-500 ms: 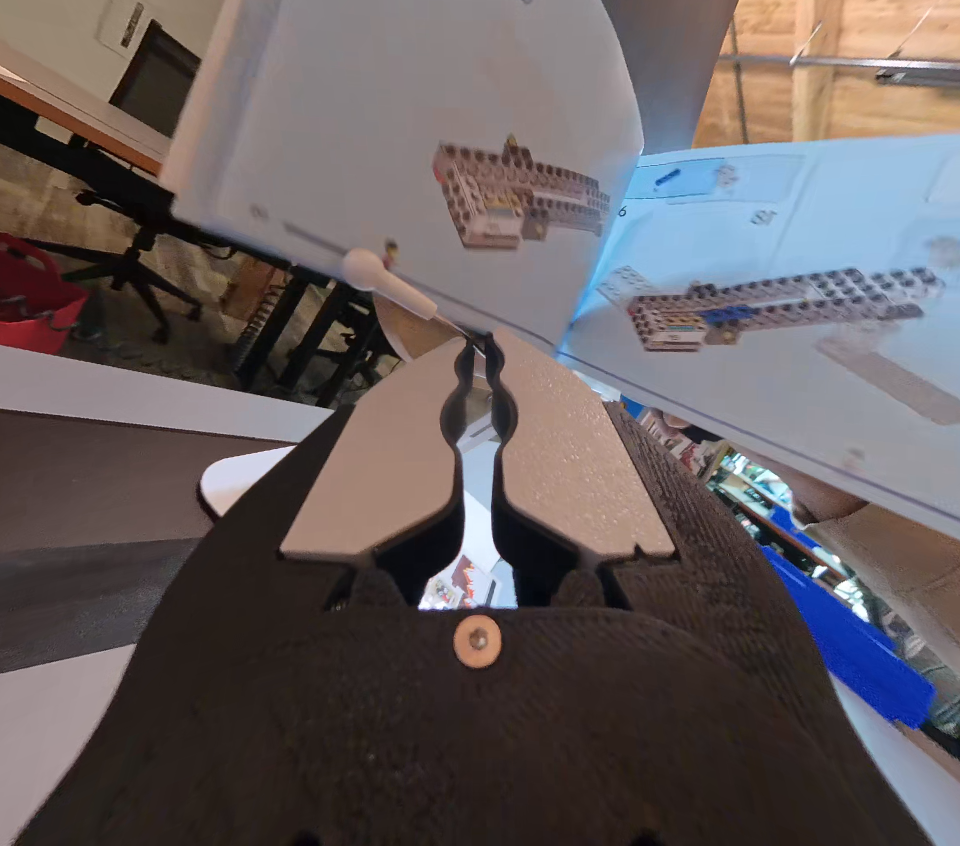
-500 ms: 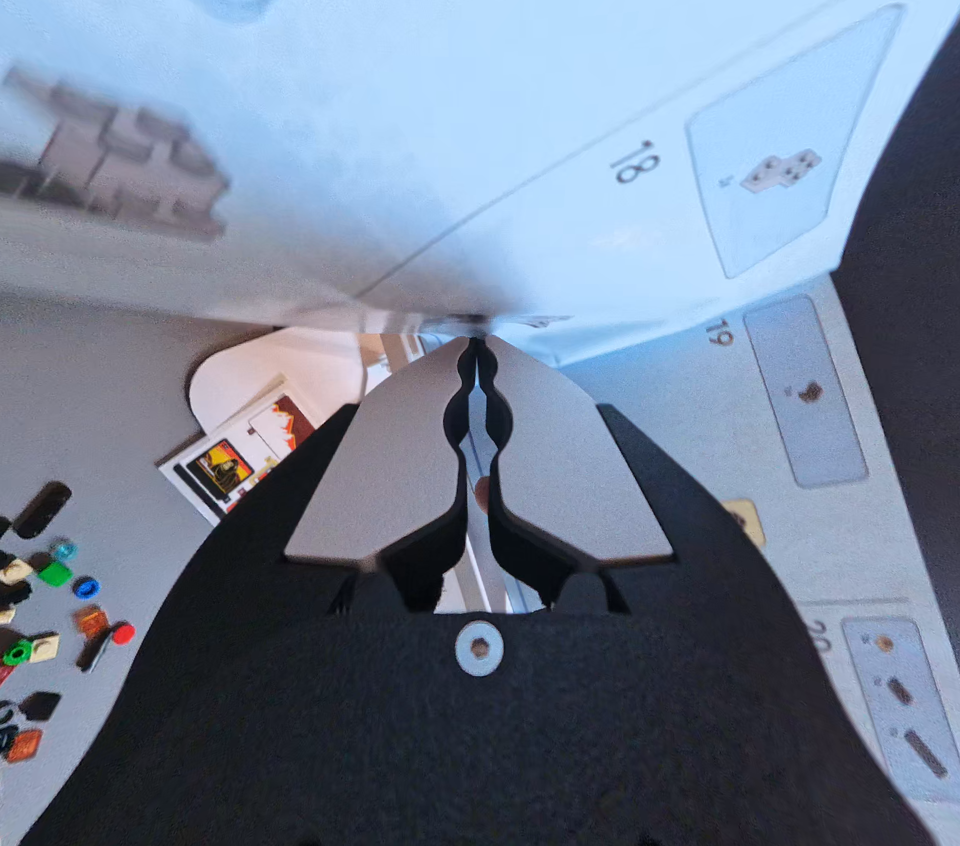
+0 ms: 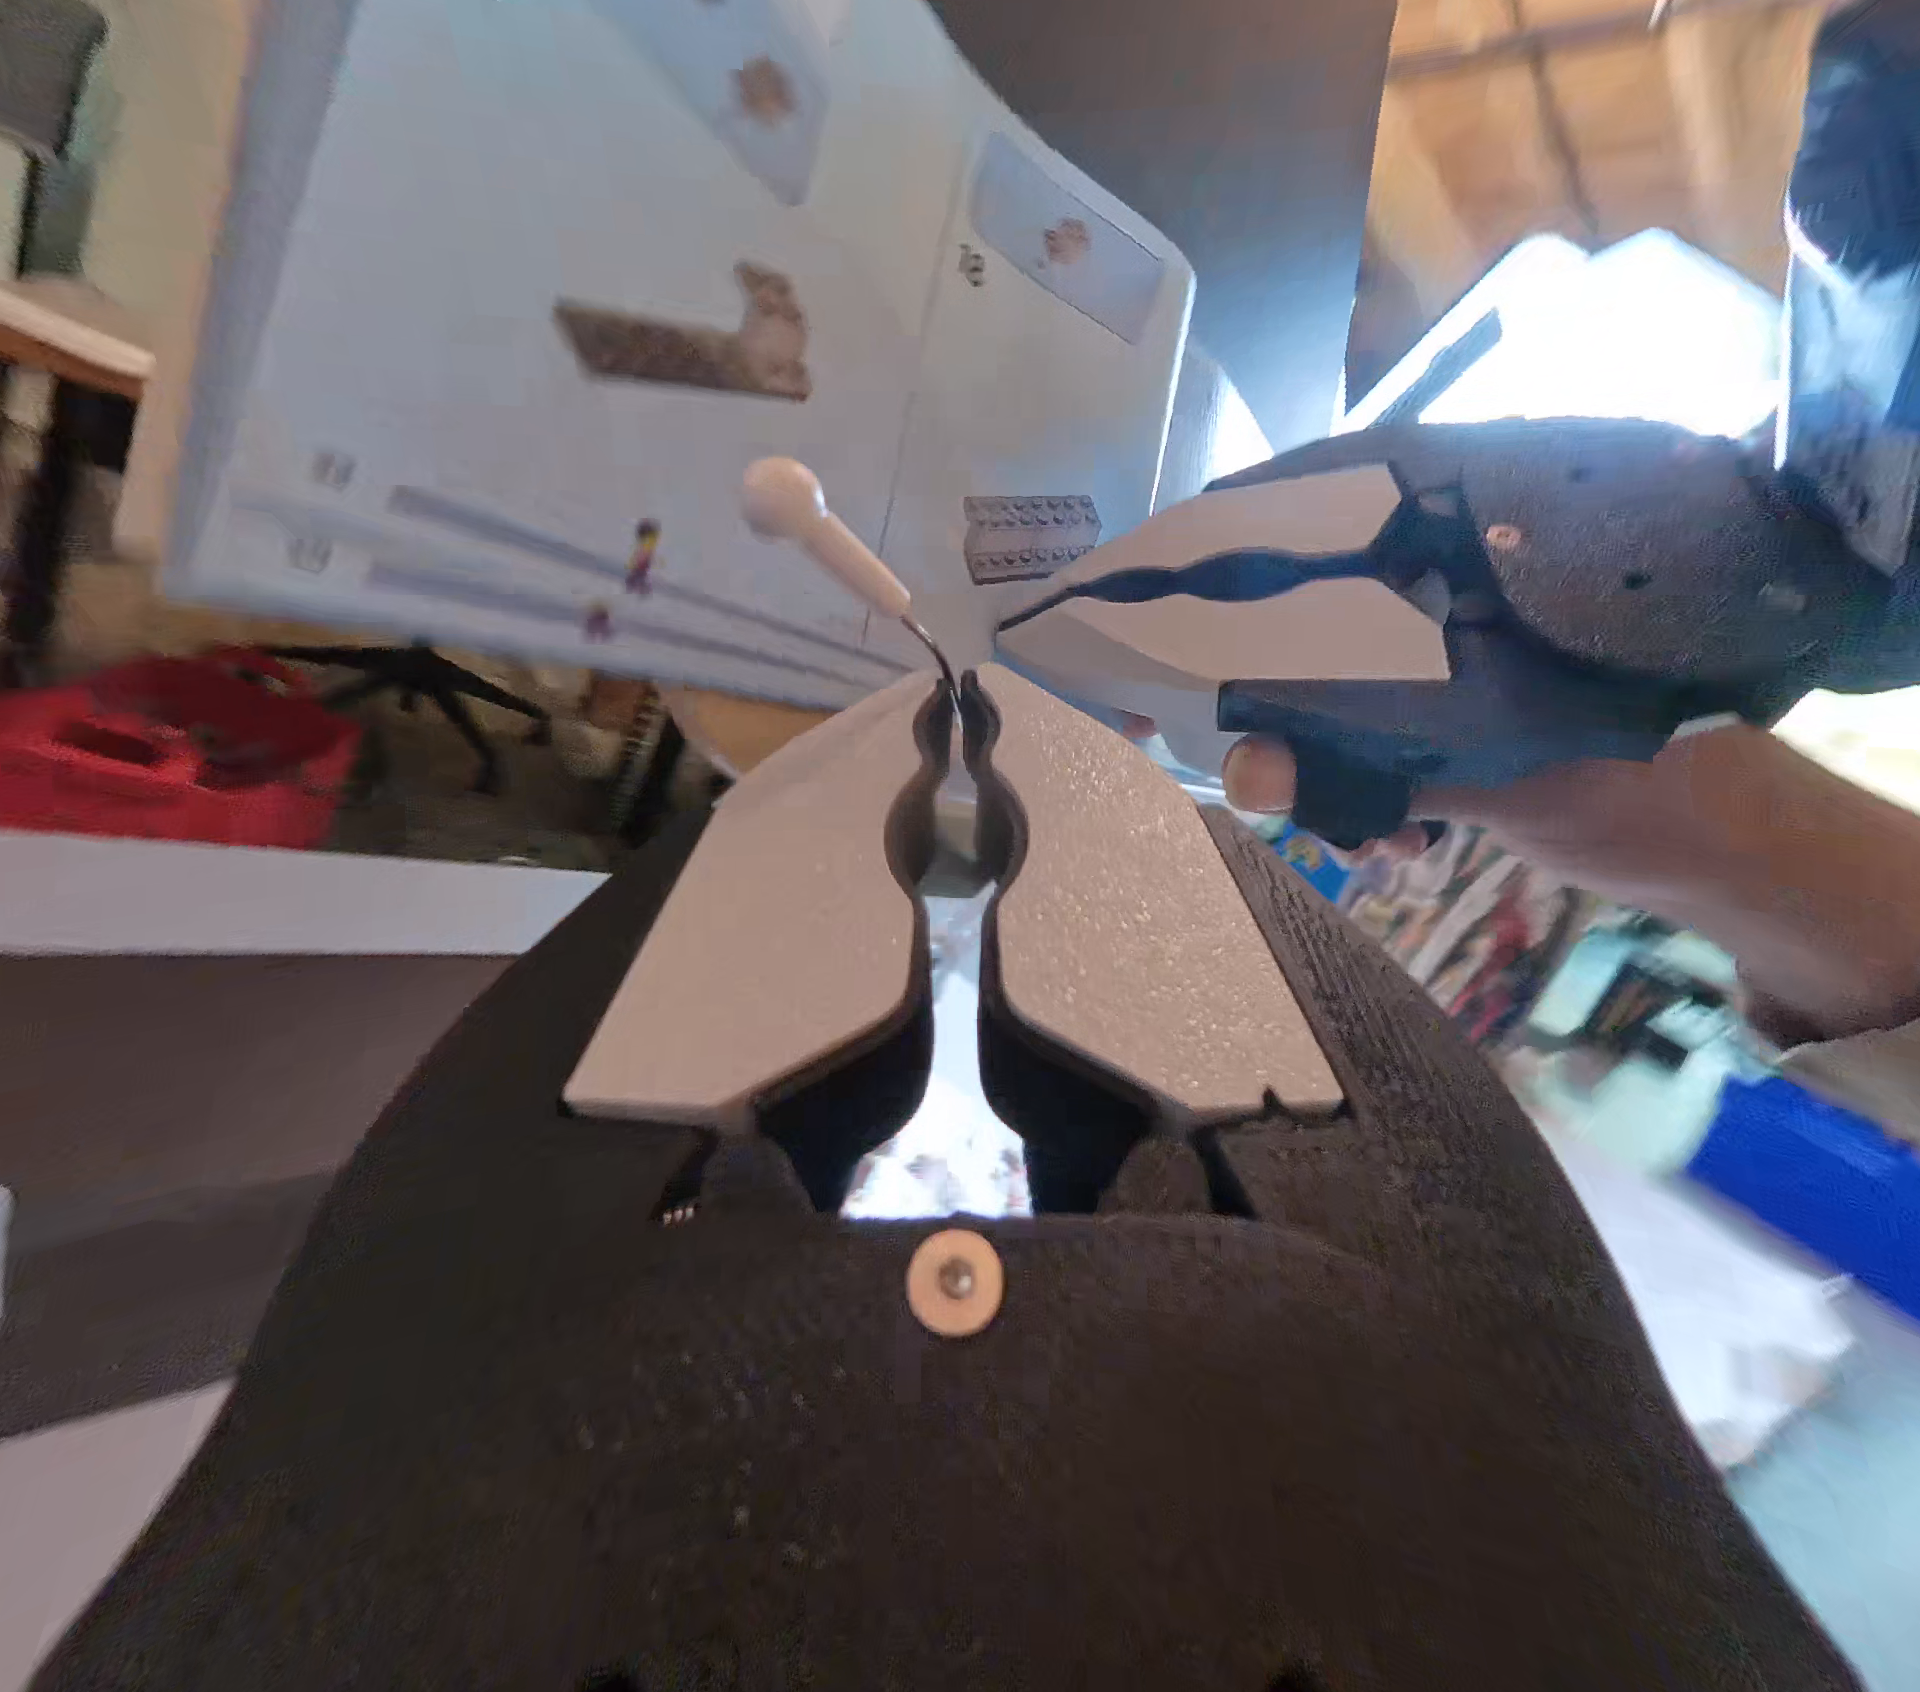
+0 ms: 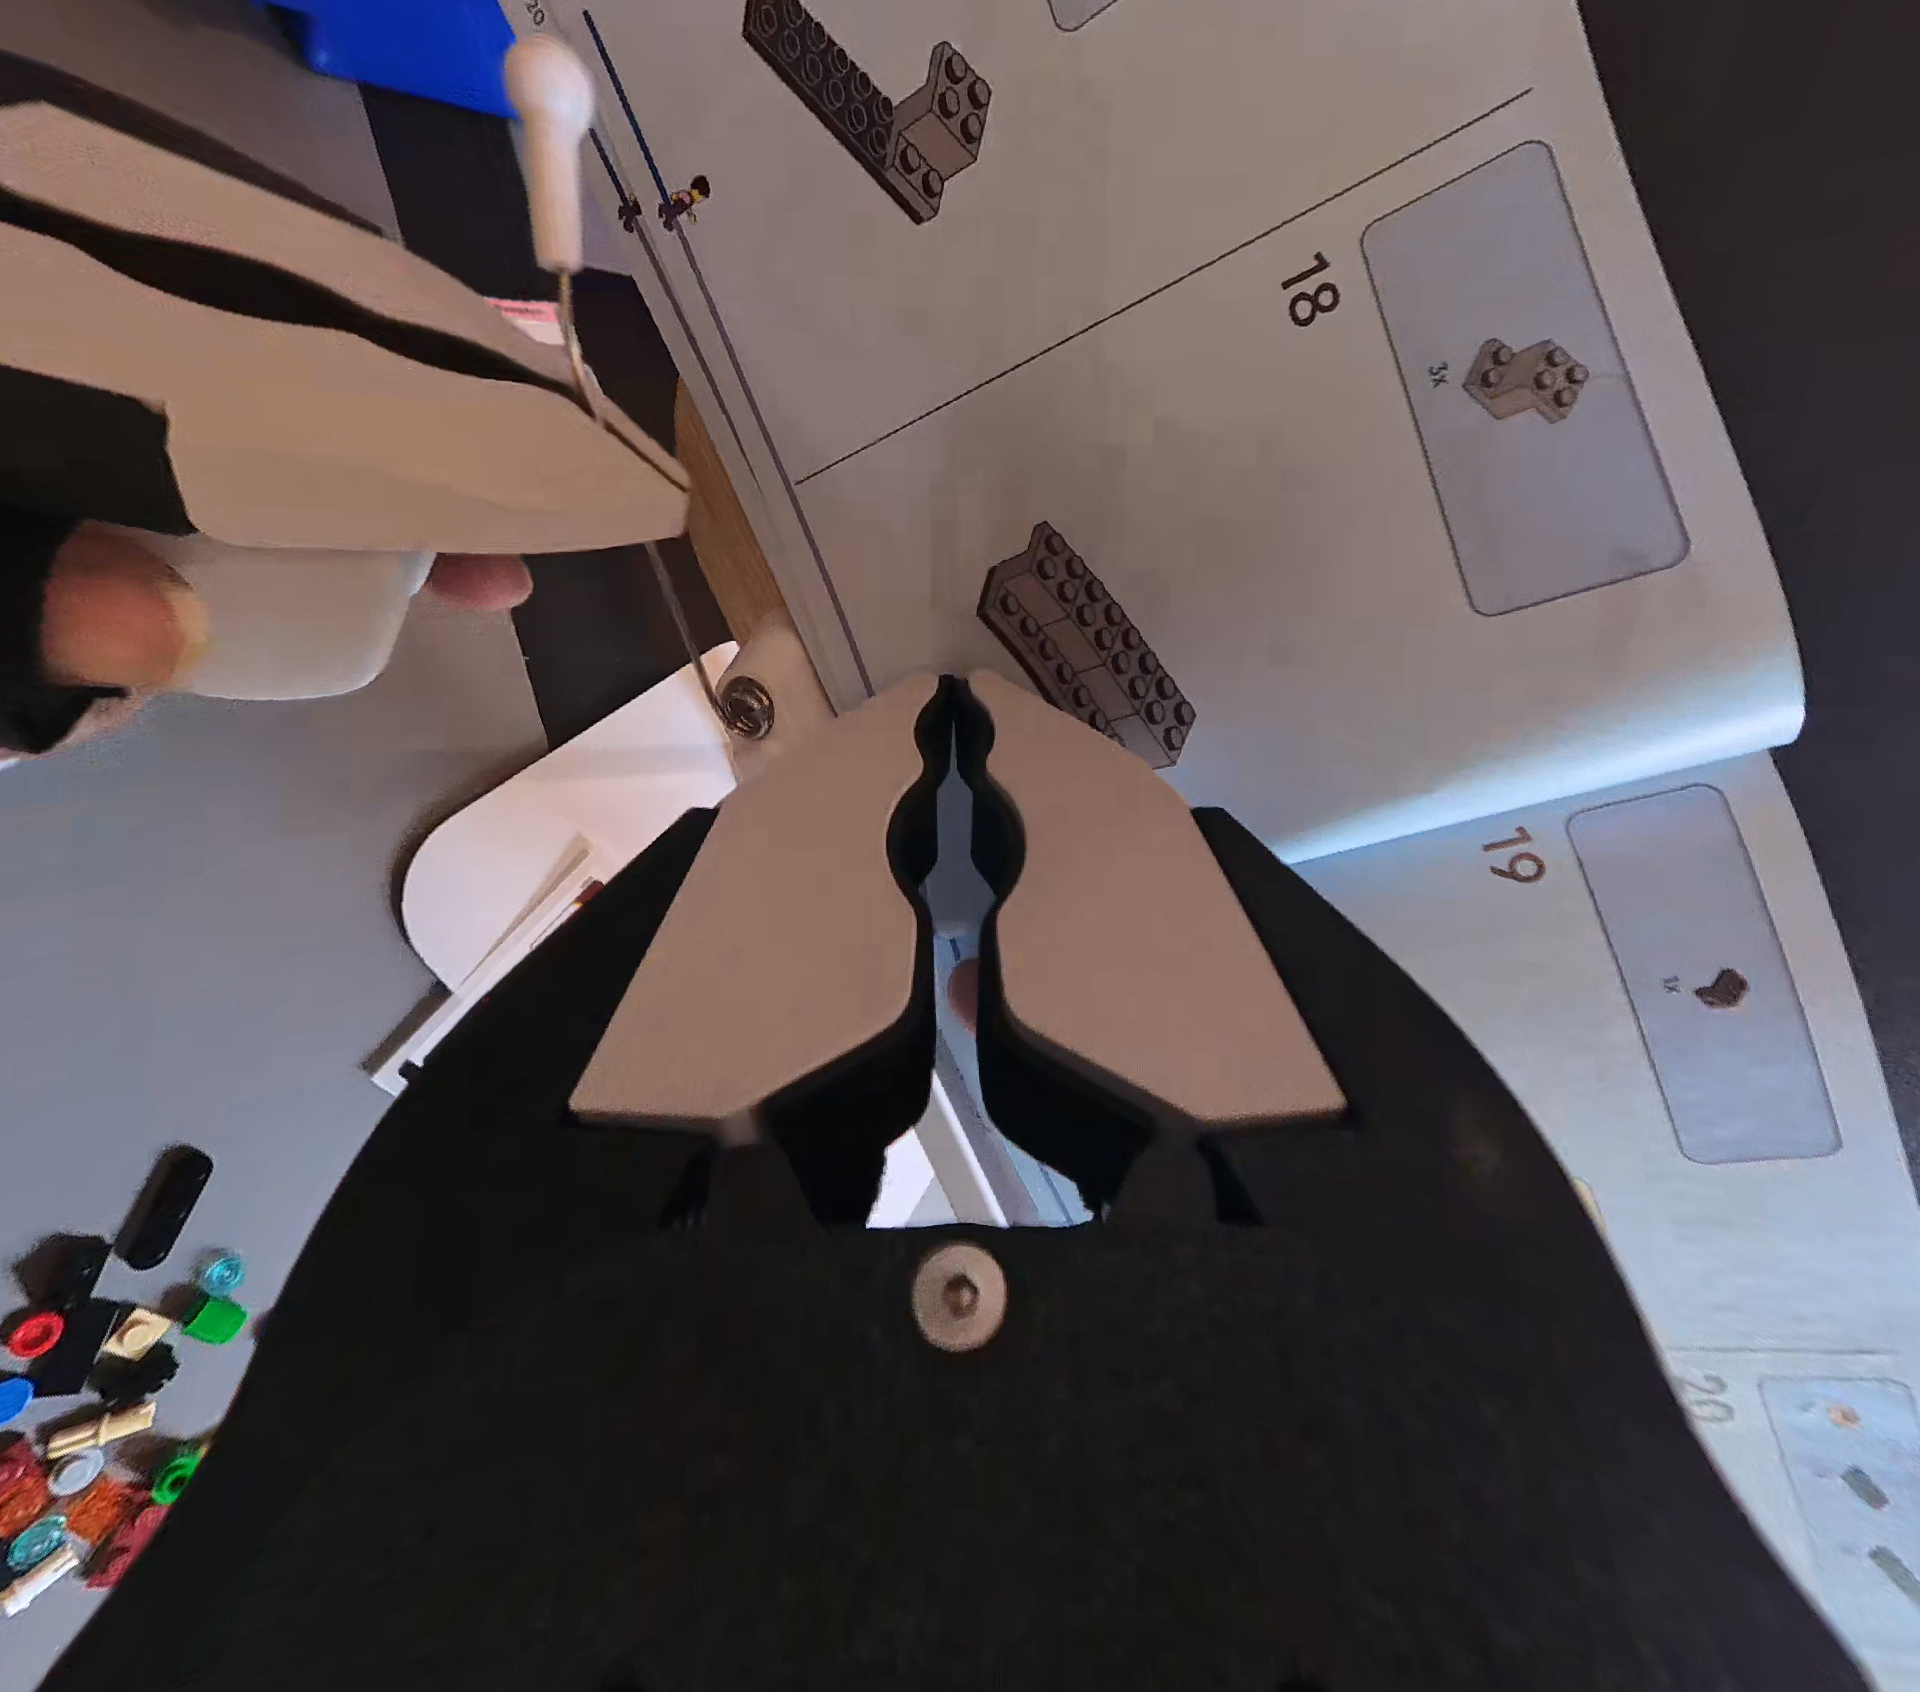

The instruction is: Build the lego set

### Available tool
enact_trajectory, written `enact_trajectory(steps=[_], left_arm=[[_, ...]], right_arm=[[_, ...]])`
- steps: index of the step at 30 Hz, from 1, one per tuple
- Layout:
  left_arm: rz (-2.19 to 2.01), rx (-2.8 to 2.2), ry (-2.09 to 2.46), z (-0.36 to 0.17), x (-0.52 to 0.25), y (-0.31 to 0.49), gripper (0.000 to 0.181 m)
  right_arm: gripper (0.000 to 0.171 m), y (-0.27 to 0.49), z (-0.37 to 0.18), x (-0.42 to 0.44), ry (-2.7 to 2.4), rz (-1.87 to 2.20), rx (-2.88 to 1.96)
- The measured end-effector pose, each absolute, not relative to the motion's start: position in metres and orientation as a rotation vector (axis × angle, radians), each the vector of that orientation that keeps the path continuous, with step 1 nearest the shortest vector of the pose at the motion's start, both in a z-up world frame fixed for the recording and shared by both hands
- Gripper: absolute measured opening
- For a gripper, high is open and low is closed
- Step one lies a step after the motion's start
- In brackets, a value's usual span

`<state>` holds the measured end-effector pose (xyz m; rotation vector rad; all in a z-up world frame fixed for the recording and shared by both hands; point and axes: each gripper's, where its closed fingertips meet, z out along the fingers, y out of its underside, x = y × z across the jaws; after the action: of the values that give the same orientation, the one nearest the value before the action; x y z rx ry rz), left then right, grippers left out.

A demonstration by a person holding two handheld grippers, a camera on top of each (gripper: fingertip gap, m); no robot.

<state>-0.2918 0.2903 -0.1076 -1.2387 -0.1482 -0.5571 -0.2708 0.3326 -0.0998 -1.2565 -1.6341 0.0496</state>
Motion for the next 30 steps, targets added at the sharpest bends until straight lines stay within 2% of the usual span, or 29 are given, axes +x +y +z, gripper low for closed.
enact_trajectory(steps=[1,10,16,21,30], left_arm=[[-0.494,-1.267,-0.103,-0.104,-0.290,0.292,0.002],[0.090,-1.538,0.435,-0.086,-0.267,0.325,0.003],[0.199,-1.605,0.506,-0.089,-0.264,0.330,0.003],[0.319,-1.611,0.574,-0.089,-0.257,0.331,0.003],[0.787,-1.514,0.905,-0.098,-0.237,0.333,0.002]], right_arm=[[0.000,0.332,-0.100,-0.271,-1.638,0.060,-1.249],[0.000,0.327,-0.109,-0.272,-1.680,0.122,-1.234],[0.003,0.315,-0.074,-0.238,-1.457,0.522,-1.284],[0.005,0.348,-0.083,-0.213,-1.372,0.424,-1.352],[0.000,0.344,-0.098,-0.233,-1.395,0.358,-1.398]])
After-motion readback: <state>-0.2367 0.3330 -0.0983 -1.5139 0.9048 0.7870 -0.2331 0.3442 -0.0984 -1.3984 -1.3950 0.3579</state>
